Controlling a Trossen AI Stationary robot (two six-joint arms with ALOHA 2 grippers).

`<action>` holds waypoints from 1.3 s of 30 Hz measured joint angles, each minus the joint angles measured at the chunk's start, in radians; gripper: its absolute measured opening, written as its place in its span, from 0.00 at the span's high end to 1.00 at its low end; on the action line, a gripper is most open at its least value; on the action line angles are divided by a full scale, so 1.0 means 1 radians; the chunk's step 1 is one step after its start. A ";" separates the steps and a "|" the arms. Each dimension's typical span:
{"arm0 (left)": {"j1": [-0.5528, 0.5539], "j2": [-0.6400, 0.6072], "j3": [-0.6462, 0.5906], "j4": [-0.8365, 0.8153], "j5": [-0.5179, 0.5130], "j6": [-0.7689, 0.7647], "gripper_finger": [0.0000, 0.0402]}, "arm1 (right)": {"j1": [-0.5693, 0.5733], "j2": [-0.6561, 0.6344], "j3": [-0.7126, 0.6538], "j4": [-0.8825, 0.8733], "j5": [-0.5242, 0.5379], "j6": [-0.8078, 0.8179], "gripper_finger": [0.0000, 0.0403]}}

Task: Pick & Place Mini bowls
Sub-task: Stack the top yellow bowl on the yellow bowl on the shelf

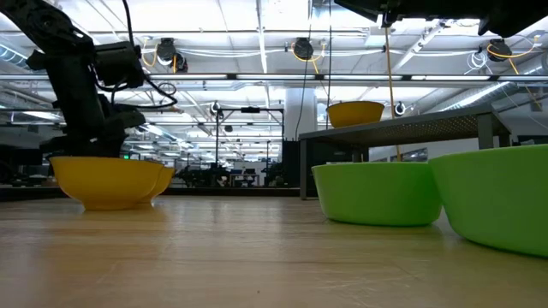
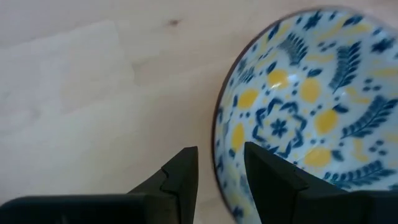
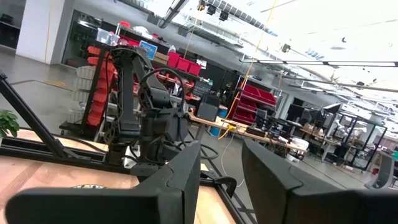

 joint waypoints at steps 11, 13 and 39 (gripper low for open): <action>0.027 0.000 0.000 -0.011 0.000 -0.009 0.67 | 0.000 0.000 0.000 -0.001 0.000 0.004 0.74; 0.027 0.000 0.000 -0.007 0.000 -0.008 0.67 | 0.000 0.000 0.000 0.000 0.000 0.001 0.74; 0.027 0.000 0.030 -0.044 -0.010 -0.008 0.67 | 0.000 0.000 0.000 0.000 0.000 0.003 0.74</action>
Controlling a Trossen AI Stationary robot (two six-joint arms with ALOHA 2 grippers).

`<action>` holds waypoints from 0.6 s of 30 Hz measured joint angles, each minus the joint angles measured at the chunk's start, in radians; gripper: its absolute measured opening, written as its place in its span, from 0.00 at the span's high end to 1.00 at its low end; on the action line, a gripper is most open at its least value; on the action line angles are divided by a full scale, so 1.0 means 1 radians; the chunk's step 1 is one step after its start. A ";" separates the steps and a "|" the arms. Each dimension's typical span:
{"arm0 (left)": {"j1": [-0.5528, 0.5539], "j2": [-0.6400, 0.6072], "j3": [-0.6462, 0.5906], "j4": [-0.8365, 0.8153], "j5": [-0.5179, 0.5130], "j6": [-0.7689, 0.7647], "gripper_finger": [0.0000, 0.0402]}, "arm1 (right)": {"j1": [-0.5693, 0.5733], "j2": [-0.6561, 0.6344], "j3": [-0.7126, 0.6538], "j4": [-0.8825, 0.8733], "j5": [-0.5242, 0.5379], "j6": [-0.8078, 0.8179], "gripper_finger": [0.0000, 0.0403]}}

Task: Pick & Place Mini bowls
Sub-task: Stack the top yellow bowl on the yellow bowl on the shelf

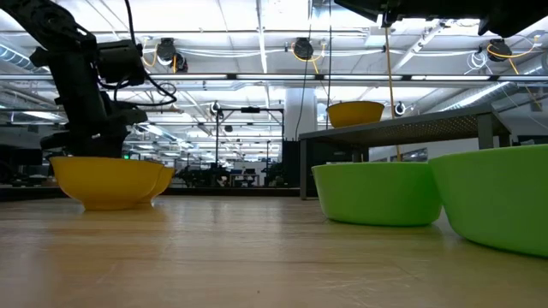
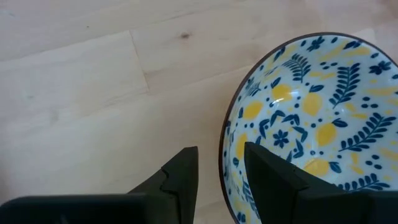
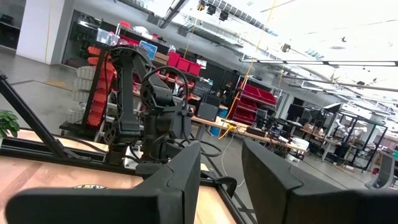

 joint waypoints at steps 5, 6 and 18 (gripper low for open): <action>0.000 0.000 0.000 0.000 -0.004 0.018 0.68 | 0.000 0.000 0.000 0.000 0.000 0.000 0.74; 0.000 0.000 0.000 0.000 -0.004 0.019 0.70 | 0.000 0.000 0.000 0.000 0.000 0.000 0.74; 0.009 0.002 -0.030 0.089 0.018 0.111 0.89 | 0.000 0.000 0.000 0.000 0.000 0.000 0.74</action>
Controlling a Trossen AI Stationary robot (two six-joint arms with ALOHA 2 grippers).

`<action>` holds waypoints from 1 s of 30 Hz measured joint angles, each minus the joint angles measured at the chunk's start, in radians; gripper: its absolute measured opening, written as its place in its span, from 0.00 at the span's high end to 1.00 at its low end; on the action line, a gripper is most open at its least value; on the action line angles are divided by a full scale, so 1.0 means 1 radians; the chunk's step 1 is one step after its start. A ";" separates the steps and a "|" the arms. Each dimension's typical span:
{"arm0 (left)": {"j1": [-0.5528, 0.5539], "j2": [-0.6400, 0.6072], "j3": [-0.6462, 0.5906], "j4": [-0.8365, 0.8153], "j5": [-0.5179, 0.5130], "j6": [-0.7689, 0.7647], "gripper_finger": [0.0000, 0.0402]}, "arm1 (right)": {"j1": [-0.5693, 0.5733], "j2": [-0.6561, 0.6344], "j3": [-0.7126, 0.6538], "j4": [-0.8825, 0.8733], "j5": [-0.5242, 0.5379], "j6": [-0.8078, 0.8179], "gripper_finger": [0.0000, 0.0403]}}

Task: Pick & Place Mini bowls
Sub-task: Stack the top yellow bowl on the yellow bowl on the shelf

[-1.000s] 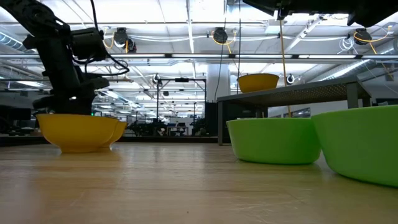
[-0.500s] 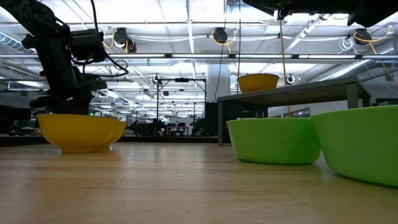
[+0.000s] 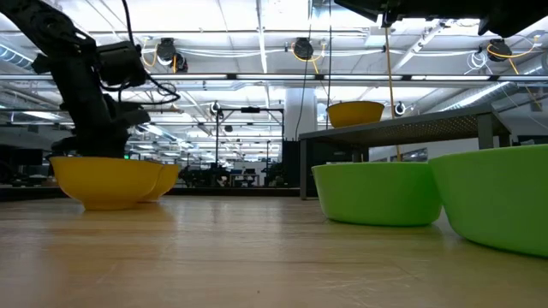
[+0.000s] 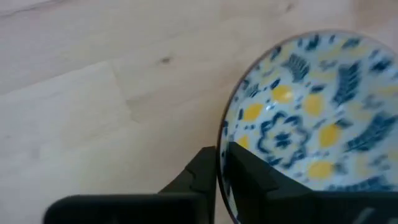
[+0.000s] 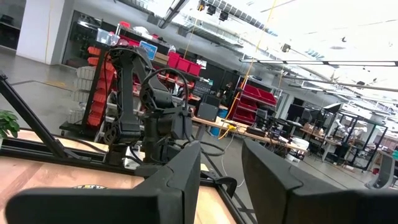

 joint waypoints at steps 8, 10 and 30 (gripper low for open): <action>-0.003 -0.006 0.003 0.037 0.015 0.129 0.97 | -0.002 0.000 0.000 0.000 0.000 0.001 0.74; -0.004 -0.008 0.014 0.059 0.009 0.193 0.97 | -0.004 0.000 0.000 0.000 0.000 0.001 0.74; -0.259 -0.017 0.114 0.544 -0.390 0.746 0.98 | 0.029 0.075 0.000 -0.028 0.013 0.058 0.74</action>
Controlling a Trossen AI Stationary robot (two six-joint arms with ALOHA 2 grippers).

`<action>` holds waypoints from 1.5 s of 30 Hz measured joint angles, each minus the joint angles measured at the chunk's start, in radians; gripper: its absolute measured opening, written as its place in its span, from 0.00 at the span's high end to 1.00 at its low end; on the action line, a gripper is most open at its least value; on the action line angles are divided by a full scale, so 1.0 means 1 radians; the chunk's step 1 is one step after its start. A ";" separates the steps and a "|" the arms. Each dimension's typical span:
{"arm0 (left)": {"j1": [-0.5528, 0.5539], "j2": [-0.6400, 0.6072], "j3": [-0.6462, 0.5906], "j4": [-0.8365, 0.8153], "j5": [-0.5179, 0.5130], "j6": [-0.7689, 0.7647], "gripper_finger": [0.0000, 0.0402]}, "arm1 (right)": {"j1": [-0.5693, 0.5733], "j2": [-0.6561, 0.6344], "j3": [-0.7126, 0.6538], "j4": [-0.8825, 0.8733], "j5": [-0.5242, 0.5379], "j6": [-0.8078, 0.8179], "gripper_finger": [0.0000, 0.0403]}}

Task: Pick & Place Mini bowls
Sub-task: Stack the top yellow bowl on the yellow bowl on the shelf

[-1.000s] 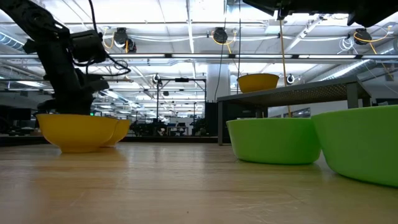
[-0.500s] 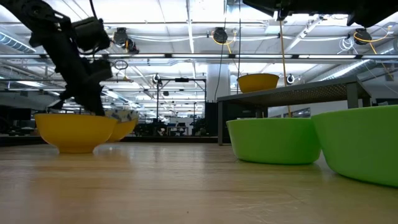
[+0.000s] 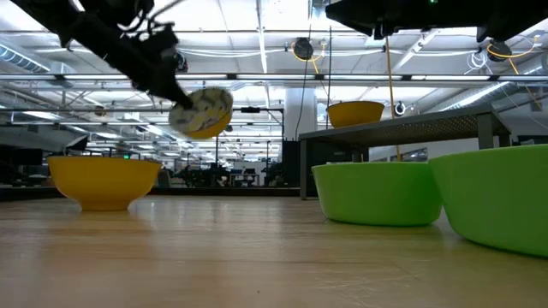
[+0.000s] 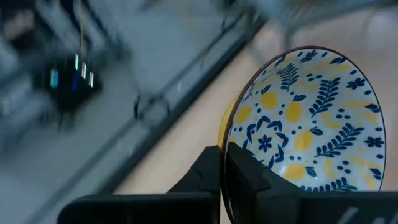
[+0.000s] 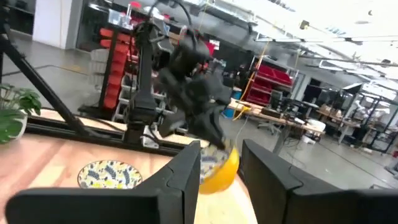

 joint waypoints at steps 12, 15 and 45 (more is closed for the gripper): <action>-0.212 0.005 0.000 0.296 -0.224 0.518 0.98 | 0.146 0.225 0.172 -0.094 0.442 -0.102 0.61; -0.259 0.027 0.000 0.371 -0.250 0.625 0.98 | 0.164 0.303 0.243 -0.092 0.539 -0.105 0.54; -0.556 0.470 0.129 1.063 -0.863 1.241 0.98 | 0.064 0.593 0.542 -0.183 0.477 -0.007 0.48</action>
